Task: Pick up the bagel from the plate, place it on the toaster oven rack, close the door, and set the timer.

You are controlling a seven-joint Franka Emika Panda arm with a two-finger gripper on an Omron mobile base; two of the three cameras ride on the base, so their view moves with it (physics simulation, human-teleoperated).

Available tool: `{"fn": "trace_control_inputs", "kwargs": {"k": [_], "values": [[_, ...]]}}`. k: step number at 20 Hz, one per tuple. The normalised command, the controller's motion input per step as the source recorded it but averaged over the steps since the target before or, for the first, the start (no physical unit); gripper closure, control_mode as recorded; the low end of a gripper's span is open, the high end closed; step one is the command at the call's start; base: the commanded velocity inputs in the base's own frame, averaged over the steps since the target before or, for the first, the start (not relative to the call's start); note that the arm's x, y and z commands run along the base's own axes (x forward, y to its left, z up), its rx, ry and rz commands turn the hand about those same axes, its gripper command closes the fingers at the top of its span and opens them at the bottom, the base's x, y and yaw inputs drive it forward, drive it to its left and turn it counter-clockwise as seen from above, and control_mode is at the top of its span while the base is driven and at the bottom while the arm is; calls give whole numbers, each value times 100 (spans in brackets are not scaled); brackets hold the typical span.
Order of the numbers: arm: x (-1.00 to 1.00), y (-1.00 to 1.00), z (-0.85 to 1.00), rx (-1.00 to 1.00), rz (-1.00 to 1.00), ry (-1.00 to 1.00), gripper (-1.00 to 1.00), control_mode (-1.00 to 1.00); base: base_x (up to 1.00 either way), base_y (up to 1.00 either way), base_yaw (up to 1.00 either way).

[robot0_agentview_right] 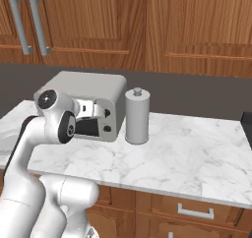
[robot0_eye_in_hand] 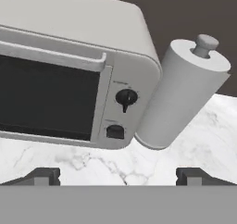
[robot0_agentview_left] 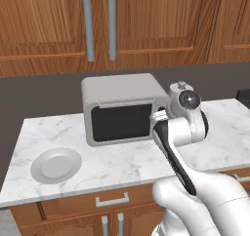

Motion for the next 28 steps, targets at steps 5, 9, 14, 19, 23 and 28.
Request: {"fn": "trace_control_inputs", "kwargs": {"k": [5, 9, 14, 19, 23, 28], "values": [[56, -10, 0, 6, -17, 17, -100, -100, 0, 0, 0], [45, -20, 1, 12, -9, 18, -100, -100, 0, 0, 0], [33, -21, 0, 9, -2, 5, -100, -100, 0, 0, 0], [13, -16, -9, 6, 0, 0, -100, -100, 0, 0, 0], [1, -11, -32, 6, 0, 0, -100, -100, 0, 0, 0], [0, 0, -33, 7, 0, 0, -100, -100, 0, 0, 0]]}}
